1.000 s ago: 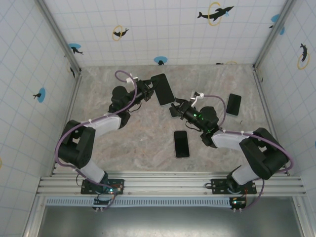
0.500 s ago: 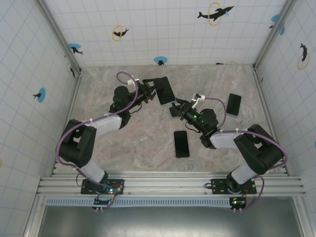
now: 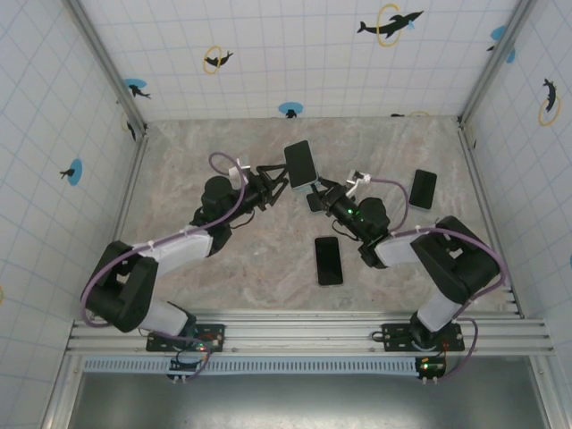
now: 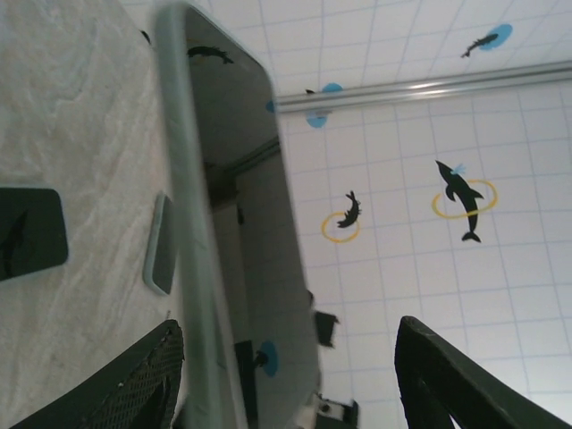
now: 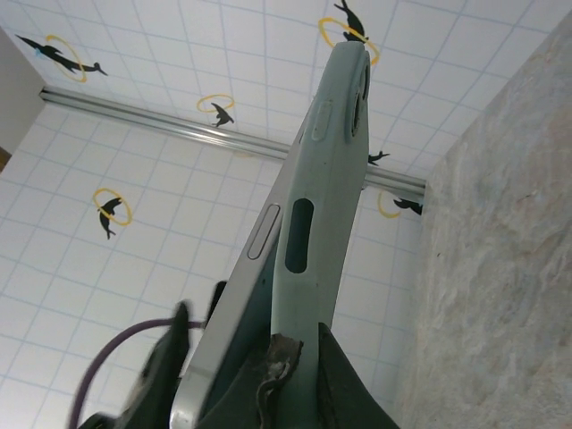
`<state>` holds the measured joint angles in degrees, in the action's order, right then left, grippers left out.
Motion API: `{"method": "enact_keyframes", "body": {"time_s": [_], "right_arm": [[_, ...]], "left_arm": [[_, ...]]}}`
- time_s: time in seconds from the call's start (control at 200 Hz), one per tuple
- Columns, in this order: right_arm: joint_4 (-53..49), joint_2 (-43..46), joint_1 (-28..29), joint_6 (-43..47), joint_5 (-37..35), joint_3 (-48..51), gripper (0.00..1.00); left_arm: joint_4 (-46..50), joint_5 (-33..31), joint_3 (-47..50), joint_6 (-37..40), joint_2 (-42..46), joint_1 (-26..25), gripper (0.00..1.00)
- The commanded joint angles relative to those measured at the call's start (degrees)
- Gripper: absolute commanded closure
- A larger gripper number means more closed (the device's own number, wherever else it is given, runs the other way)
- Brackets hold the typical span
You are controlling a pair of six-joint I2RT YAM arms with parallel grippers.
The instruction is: Take the phone out of the phone case
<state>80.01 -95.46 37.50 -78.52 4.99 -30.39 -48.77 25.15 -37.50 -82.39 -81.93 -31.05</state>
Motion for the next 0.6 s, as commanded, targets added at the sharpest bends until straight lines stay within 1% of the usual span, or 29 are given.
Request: {"method": "enact_keyframes", "body": {"time_s": [0.0,0.095,0.2,0.275,0.36,0.495,0.596], "right_arm": [[9.57,-1.22,-0.01,1.29,-1.98,-3.36,1.00],[9.72,-2.30,0.11,2.06,-2.40,-3.69,1.00],[10.25,-2.79,0.15,2.86,-2.71,-3.76,1.00],[10.04,-2.89,0.30,3.30,-2.87,-3.55,1.00],[10.90,-3.32,0.50,3.54,-3.22,-3.42,1.00],[11.42,-3.77,0.98,4.13,-3.54,-3.18,1.00],[12.20,-4.20,1.08,4.26,-3.49,-2.94,1.00]], "left_arm": [[0.59,-4.09,2.38,-1.30,3.24,-2.46,0.36],[0.22,-7.29,4.23,-1.99,4.66,-5.04,0.37],[-2.44,-8.49,5.41,-3.93,4.65,-7.08,0.37],[-2.47,-9.45,5.03,-4.05,4.63,-8.20,0.37],[-2.94,-10.37,4.11,-4.22,4.03,-9.17,0.38],[-7.49,-10.32,2.93,-6.21,1.43,-10.00,0.39],[-8.79,-10.81,2.19,-6.88,0.08,-10.25,0.39]]}}
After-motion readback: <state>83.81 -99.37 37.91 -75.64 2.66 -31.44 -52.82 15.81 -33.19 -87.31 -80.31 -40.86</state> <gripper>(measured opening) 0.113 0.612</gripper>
